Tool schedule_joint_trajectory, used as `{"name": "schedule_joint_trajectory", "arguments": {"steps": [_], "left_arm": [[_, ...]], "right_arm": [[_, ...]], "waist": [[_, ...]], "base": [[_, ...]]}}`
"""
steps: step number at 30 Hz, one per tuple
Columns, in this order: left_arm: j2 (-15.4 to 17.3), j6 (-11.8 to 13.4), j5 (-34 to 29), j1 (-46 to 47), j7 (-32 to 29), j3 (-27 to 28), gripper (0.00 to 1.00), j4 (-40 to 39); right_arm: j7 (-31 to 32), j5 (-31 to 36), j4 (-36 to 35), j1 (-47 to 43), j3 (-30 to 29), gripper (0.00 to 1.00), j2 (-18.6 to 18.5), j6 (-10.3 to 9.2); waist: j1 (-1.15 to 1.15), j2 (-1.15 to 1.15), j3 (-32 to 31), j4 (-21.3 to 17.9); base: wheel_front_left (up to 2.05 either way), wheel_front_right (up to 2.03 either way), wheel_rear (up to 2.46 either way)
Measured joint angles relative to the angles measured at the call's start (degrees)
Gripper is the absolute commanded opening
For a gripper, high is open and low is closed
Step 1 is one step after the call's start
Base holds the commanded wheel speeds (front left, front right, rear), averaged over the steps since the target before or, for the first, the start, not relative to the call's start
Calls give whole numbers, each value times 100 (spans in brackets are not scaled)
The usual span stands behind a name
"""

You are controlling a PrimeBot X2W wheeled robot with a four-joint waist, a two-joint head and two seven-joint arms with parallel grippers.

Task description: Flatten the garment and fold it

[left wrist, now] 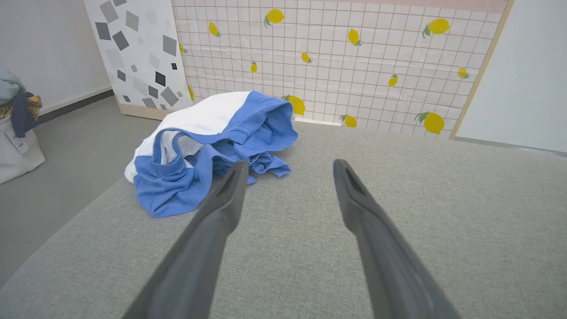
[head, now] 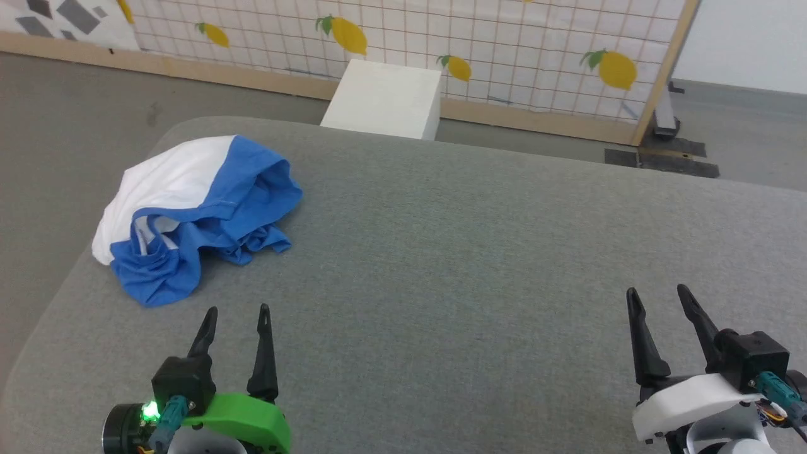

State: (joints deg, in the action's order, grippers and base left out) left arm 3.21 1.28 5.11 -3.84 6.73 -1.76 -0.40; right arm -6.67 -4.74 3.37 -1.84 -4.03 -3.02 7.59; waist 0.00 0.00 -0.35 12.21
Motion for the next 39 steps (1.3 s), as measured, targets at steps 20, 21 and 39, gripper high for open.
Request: {"name": "schedule_joint_trajectory", "arguments": {"steps": [20,21,39], "left_arm": [[0,35,97,-184,245,-20,100,32],[0,35,97,-199,248,-20,100,33],[-1,35,185,-350,457,-23,100,57]], "right_arm": [[-244,-189,333,-26,253,100,1,0],[-248,-189,348,-26,269,100,1,0],[-453,-189,556,-27,421,100,4,0]], "waist": [[0,0,-75,1008],[0,0,-85,1057],[0,0,-191,1766]], "base": [[0,0,0],[0,0,0],[0,0,0]]}}
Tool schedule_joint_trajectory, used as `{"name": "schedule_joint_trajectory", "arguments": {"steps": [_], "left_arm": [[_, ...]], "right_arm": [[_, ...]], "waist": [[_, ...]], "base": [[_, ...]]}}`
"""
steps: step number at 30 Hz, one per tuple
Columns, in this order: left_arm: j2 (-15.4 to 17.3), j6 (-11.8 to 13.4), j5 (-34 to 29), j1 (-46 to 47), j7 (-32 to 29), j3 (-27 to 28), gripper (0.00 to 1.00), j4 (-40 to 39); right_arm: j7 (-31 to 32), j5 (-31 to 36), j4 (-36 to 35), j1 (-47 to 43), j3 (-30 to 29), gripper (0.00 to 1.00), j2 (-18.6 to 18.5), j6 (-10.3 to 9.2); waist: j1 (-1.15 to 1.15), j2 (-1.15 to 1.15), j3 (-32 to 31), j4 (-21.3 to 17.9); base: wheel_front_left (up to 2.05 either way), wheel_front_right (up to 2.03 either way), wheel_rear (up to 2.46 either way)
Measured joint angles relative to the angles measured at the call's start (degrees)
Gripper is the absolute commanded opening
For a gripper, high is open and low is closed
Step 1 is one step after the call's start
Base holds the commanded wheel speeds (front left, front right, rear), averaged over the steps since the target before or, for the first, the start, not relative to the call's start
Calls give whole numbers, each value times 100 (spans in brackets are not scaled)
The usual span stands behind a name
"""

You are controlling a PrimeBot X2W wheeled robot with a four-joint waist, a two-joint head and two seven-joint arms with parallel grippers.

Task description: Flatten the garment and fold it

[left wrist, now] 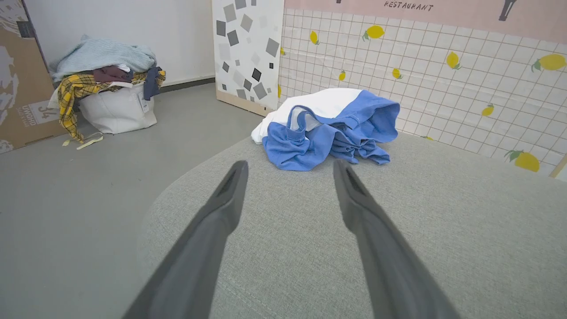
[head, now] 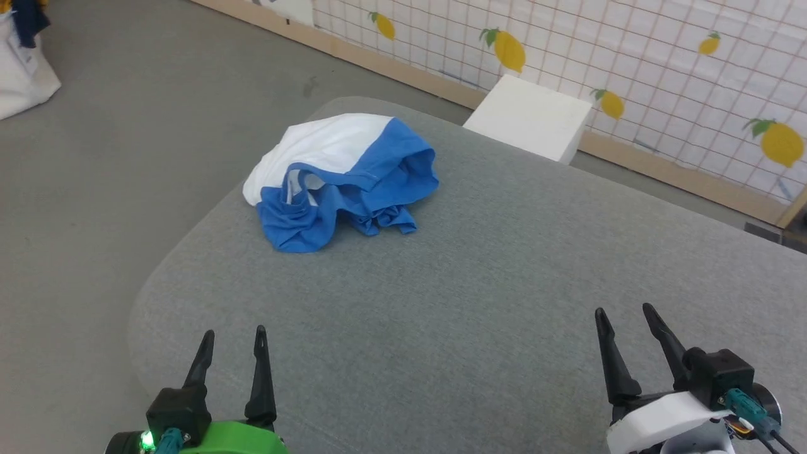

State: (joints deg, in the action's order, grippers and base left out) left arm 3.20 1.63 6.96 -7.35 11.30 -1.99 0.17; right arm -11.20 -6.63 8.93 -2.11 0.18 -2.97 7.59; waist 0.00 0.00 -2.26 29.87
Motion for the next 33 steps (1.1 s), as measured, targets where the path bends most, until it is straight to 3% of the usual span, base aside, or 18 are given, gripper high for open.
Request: {"name": "schedule_joint_trajectory", "arguments": {"steps": [27,33], "left_arm": [[-3,78,270,-218,318,-59,100,45],[-3,79,272,-230,324,-63,100,46]], "right_arm": [[-178,-52,183,-27,132,100,3,-1],[-177,-49,176,-35,111,100,7,-1]], "waist": [[0,0,-73,725],[0,0,-42,720]], "base": [[0,0,0],[0,0,0]]}}
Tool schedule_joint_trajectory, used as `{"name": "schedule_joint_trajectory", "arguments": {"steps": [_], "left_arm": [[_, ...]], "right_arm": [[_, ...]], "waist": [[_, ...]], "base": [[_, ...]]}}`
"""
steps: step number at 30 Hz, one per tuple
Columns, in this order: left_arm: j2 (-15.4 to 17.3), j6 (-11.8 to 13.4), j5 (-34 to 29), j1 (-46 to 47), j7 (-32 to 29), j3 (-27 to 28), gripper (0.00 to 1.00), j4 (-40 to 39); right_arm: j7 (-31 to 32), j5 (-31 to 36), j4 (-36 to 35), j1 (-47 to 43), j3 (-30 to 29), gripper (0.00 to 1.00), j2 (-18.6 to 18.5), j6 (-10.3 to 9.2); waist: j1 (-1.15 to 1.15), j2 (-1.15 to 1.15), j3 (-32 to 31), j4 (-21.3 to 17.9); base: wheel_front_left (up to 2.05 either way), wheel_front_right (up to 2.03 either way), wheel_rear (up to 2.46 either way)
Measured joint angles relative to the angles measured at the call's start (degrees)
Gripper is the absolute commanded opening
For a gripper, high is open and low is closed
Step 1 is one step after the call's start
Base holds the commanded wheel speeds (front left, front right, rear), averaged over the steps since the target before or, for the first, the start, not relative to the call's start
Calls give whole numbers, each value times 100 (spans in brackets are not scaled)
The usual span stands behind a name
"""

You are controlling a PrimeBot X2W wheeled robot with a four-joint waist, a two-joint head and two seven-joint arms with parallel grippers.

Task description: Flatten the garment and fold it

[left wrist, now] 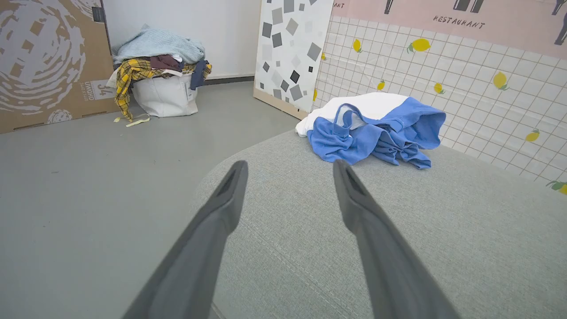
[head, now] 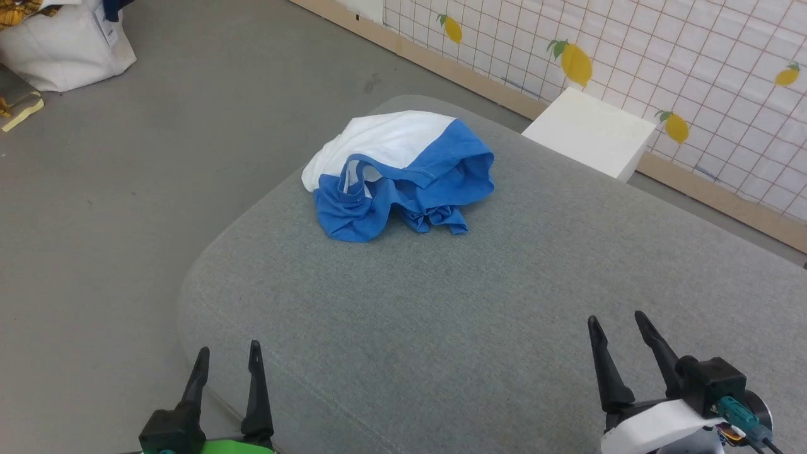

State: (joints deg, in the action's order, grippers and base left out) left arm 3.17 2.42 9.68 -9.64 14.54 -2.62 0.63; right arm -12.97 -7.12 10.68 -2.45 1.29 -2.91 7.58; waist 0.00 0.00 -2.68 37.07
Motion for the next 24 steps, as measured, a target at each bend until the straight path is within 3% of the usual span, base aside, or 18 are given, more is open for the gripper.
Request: {"name": "schedule_joint_trajectory", "arguments": {"steps": [8,16,24], "left_arm": [[26,-123,279,205,-8,26,100,-215],[702,-591,377,2058,-1230,-10,100,-1045],[1159,-795,856,4144,-2076,92,100,-671]], "right_arm": [[71,36,-137,-3,-25,100,1,0],[433,425,-742,40,-107,100,2,0],[1020,966,-1731,399,10,100,5,0]], "waist": [[0,0,91,-62],[0,0,490,-128],[0,0,1229,-313]], "base": [[0,0,0],[0,0,0],[0,0,0]]}}
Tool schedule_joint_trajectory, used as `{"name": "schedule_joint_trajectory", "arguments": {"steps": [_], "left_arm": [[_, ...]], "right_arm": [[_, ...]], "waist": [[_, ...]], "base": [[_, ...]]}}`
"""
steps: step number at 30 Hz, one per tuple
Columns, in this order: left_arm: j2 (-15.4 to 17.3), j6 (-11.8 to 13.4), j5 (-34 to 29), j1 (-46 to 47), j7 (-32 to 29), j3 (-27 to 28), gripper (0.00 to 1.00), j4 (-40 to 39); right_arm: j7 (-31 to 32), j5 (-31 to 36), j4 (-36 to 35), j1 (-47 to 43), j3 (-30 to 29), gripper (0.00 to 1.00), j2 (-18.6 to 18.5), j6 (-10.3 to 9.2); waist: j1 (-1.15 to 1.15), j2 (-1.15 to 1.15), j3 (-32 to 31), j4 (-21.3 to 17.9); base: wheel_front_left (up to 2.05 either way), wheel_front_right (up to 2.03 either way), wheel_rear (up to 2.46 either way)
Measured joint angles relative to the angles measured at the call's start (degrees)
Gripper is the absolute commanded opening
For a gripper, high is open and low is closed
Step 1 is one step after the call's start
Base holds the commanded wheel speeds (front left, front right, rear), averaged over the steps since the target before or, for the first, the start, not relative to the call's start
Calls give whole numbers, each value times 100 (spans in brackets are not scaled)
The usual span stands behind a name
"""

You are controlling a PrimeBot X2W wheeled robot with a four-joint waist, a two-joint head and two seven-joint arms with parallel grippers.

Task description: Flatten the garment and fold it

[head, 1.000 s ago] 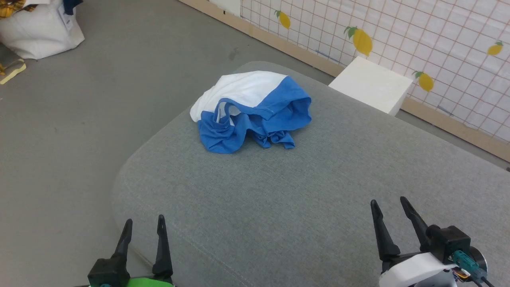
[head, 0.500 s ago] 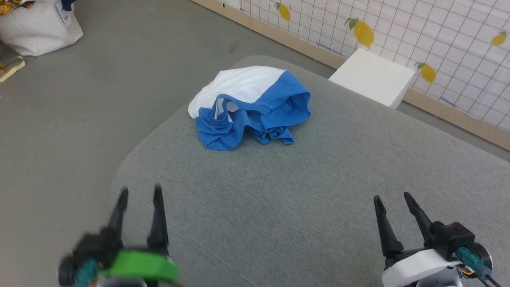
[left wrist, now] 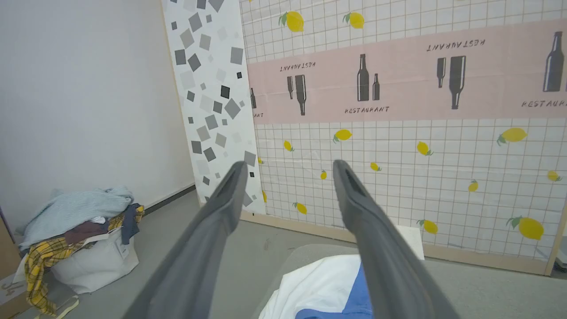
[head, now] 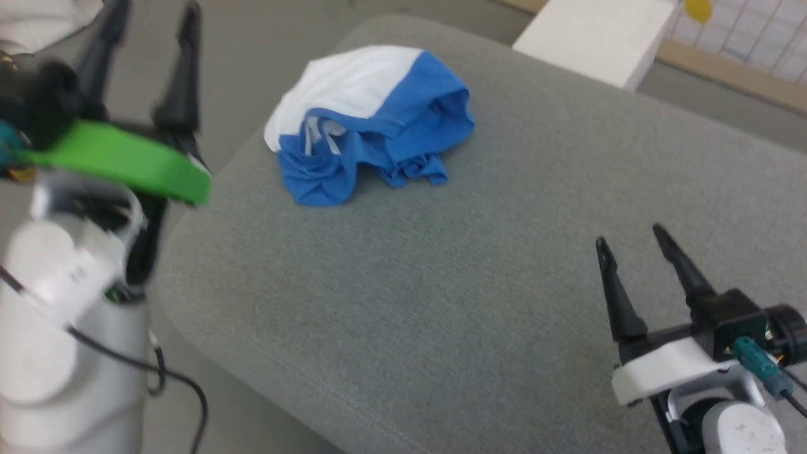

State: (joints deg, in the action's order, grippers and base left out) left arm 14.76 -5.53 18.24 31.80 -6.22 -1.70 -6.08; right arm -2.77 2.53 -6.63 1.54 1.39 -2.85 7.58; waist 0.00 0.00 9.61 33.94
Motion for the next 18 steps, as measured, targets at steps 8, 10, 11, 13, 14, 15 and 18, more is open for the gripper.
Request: {"name": "schedule_joint_trajectory", "arguments": {"steps": [8,10,11,13,14,15,18], "left_arm": [[208,-76,582,1352,-488,148,100,1323],[326,-104,608,1591,-612,67,100,1635],[365,-120,619,1670,-667,32,100,1744],[504,-148,709,1976,-876,-122,100,2207],[545,-148,710,2046,-922,-155,100,2310],[594,-148,710,2115,-1020,-215,100,2424],[772,-151,704,2225,-1273,-374,100,2688]], "right_arm": [[383,231,-682,384,170,100,-54,0],[437,247,-789,477,201,100,-86,0],[456,249,-828,502,203,100,-100,0],[549,256,-993,561,200,100,-169,0],[565,256,-1023,568,209,100,-178,0],[579,257,-1048,581,213,100,-188,0],[589,256,-1123,658,224,100,-197,0]], "waist": [[0,0,847,-280],[-1,0,1057,-380],[-1,0,1136,-423],[-1,0,1494,-639],[-1,0,1586,-694],[-1,0,1679,-750],[-1,0,1933,-903]], "base": [[0,0,0],[0,0,0],[0,0,0],[0,0,0],[0,0,0],[0,0,0],[0,0,0]]}}
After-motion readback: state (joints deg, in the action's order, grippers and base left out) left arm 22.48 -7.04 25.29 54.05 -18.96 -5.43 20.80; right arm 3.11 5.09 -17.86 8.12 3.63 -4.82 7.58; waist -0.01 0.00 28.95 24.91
